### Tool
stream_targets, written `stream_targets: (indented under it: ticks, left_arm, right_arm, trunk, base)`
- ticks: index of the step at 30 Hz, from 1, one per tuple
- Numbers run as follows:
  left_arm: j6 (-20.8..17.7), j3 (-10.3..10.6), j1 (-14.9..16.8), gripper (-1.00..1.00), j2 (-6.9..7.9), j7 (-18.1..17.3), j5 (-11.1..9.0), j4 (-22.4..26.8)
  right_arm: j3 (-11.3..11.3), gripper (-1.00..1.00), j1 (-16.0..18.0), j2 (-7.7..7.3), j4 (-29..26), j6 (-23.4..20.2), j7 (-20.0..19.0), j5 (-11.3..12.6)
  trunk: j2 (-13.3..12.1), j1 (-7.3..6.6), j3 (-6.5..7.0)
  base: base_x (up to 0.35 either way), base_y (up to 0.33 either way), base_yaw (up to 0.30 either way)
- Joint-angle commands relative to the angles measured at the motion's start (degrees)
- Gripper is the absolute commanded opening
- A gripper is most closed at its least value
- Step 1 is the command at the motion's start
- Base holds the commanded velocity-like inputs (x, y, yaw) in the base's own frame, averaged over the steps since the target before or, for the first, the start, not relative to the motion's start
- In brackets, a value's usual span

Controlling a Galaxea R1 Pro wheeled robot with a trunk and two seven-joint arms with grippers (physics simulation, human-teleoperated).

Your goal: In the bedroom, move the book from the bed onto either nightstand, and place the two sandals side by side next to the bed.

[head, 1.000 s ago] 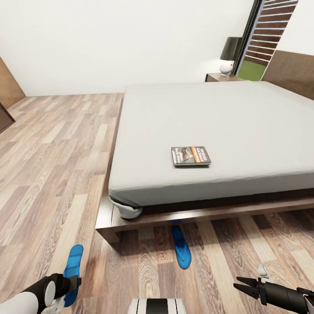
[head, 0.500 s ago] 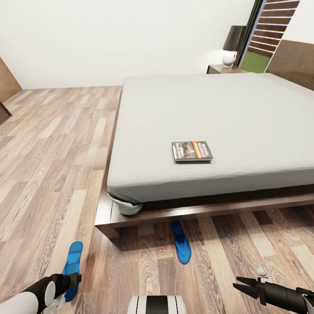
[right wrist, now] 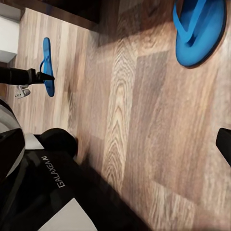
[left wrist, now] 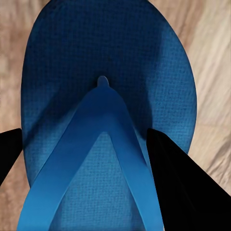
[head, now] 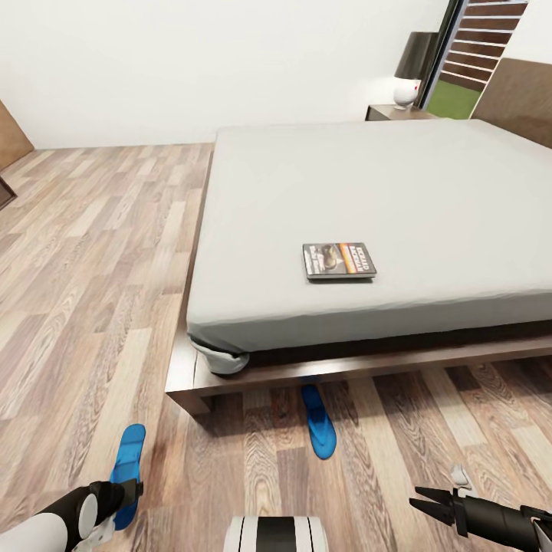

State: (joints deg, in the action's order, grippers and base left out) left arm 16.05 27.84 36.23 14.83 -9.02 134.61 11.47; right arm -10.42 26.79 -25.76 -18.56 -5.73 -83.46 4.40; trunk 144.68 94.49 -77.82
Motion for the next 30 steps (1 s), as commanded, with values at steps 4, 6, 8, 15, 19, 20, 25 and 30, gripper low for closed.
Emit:
stream_targets:
  ticks: [4, 6, 8, 15, 19, 20, 25, 30]
  left_arm:
    - [0.39, -0.16, -0.02, -1.00, 0.02, -0.20, 0.39, 0.32]
    - [0.38, -0.19, -0.02, -1.00, 0.02, -0.20, 0.39, 0.35]
    - [0.38, -0.25, -0.02, -1.00, 0.02, -0.20, 0.39, 0.37]
    - [0.38, -0.27, -0.02, -1.00, 0.02, -0.21, 0.39, 0.39]
    - [0.38, -0.26, -0.02, -1.00, 0.02, -0.24, 0.39, 0.39]
    - [0.38, -0.25, -0.02, -1.00, 0.02, -0.26, 0.39, 0.39]
    - [0.38, -0.24, -0.02, -1.00, 0.02, -0.24, 0.39, 0.39]
    - [0.38, -0.20, -0.02, -1.00, 0.02, -0.28, 0.39, 0.39]
  right_arm:
    - [-0.08, 1.00, 0.02, 0.04, 0.01, -0.54, -0.18, 0.01]
    - [-0.07, 1.00, 0.02, 0.06, 0.01, -0.53, -0.18, 0.01]
    - [-0.06, 1.00, 0.02, 0.07, 0.01, -0.49, -0.15, 0.00]
    - [-0.04, 1.00, 0.02, 0.09, 0.01, -0.38, -0.13, 0.00]
    - [-0.04, 1.00, 0.02, 0.09, 0.01, -0.35, -0.13, 0.00]
    - [-0.04, 1.00, 0.02, 0.09, 0.02, -0.34, -0.13, 0.00]
    - [-0.01, 1.00, 0.02, 0.09, 0.02, -0.34, -0.13, 0.00]
    - [0.01, 1.00, 0.02, 0.09, 0.02, -0.33, -0.13, 0.00]
  trunk:
    - [0.01, -0.01, -0.04]
    - [0.01, -0.01, -0.04]
    - [0.01, -0.01, -0.04]
    - [0.01, -0.01, -0.04]
    - [0.01, -0.01, -0.04]
    - [0.01, -0.01, -0.04]
    - [0.01, -0.01, -0.04]
    - [0.01, -0.01, -0.04]
  base:
    - [0.000, 0.000, 0.000]
    - [0.000, 0.000, 0.000]
    - [0.000, 0.000, 0.000]
    - [0.000, 0.000, 0.000]
    - [-0.003, 0.000, 0.000]
    - [-0.091, 0.000, 0.000]
    - [-0.216, 0.000, 0.000]
    - [-0.118, 0.000, 0.000]
